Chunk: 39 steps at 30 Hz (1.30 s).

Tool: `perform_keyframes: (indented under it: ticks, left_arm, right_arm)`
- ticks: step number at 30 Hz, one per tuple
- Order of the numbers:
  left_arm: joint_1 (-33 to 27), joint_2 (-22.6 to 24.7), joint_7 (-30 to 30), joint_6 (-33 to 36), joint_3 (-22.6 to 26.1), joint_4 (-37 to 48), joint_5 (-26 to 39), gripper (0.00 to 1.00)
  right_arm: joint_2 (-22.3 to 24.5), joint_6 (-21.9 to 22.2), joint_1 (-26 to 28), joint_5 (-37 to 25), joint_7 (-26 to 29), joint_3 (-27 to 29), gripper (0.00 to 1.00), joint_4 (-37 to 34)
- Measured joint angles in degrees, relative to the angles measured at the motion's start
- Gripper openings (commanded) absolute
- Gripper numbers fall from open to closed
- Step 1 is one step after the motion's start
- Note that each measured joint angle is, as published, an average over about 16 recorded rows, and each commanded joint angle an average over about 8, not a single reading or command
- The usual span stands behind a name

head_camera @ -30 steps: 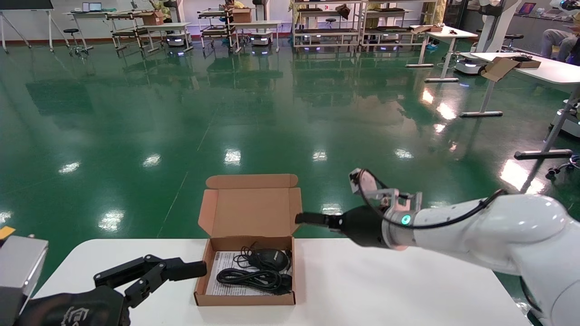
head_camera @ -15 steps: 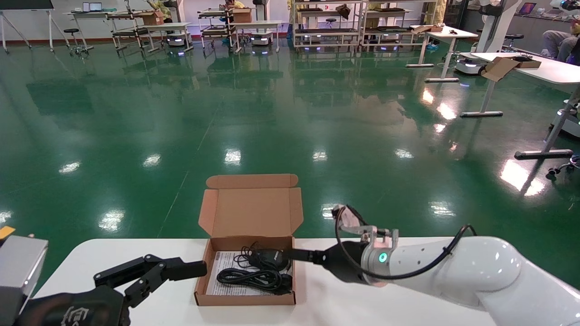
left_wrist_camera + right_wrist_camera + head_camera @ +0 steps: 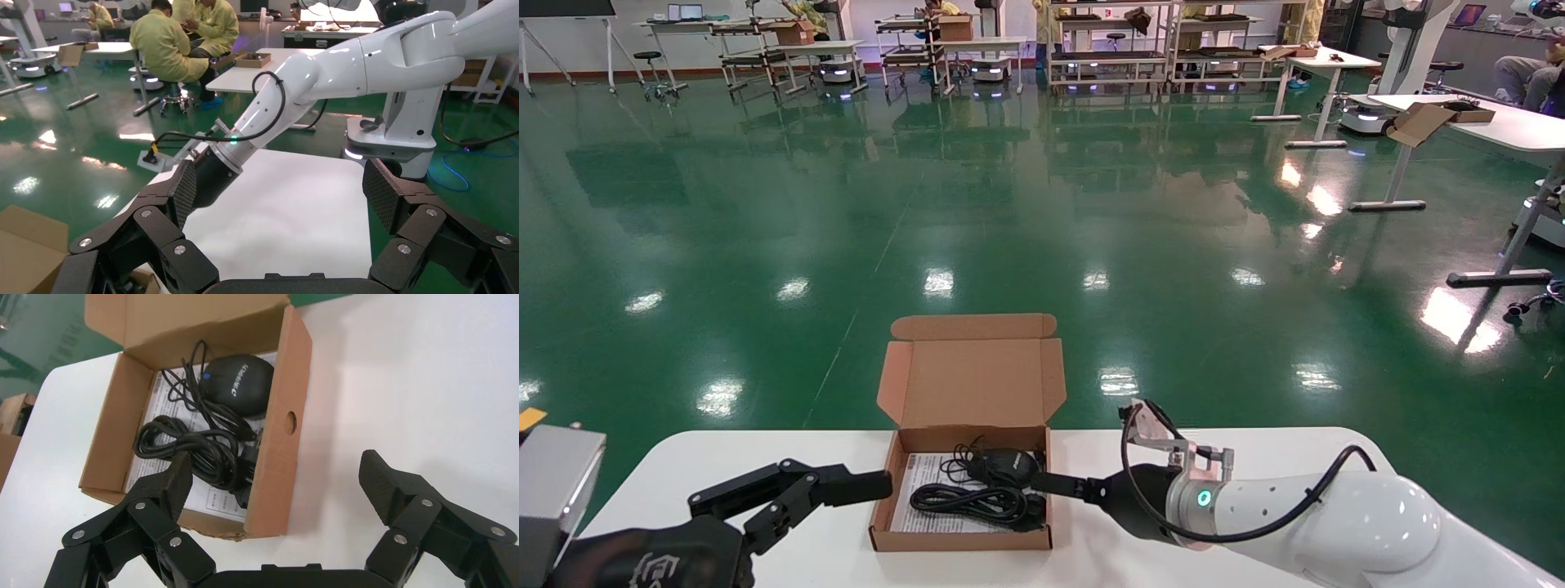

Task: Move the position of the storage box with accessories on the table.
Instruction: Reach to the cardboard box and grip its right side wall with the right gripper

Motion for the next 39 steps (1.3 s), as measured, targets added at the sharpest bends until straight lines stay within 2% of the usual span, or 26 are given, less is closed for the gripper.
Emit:
perform_keyframes:
  ticks: [9, 10, 12, 17, 18, 20, 39]
  left_arm:
    - [0.0, 0.0, 0.0, 0.0, 0.0, 0.0, 0.0, 1.0]
    - [0.0, 0.0, 0.0, 0.0, 0.0, 0.0, 0.0, 1.0]
    - [0.0, 0.0, 0.0, 0.0, 0.0, 0.0, 0.0, 1.0]
    - [0.0, 0.0, 0.0, 0.0, 0.0, 0.0, 0.0, 1.0]
    - [0.0, 0.0, 0.0, 0.0, 0.0, 0.0, 0.0, 1.0]
    - [0.0, 0.0, 0.0, 0.0, 0.0, 0.0, 0.0, 1.0]
    - [0.0, 0.0, 0.0, 0.0, 0.0, 0.0, 0.0, 1.0]
  right_arm:
    - [-0.06, 2.87, -1.42, 2.84, 0.48, -3.67, 1.0, 1.87]
    - [-0.06, 3.25, -1.54, 3.14, 0.55, -4.09, 0.97, 2.07]
    - [-0.06, 4.0, -1.76, 3.7, 0.71, -4.92, 0.83, 2.41]
    - [-0.04, 5.85, -2.1, 5.04, 0.96, -6.86, 0.21, 2.91]
    - [-0.04, 6.2, -2.14, 5.32, 0.99, -7.2, 0.11, 2.96]
    - [-0.03, 6.88, -2.23, 5.91, 1.0, -7.84, 0.0, 3.06]
    - [0.05, 10.02, -2.98, 11.98, -0.29, -12.2, 0.02, 3.06]
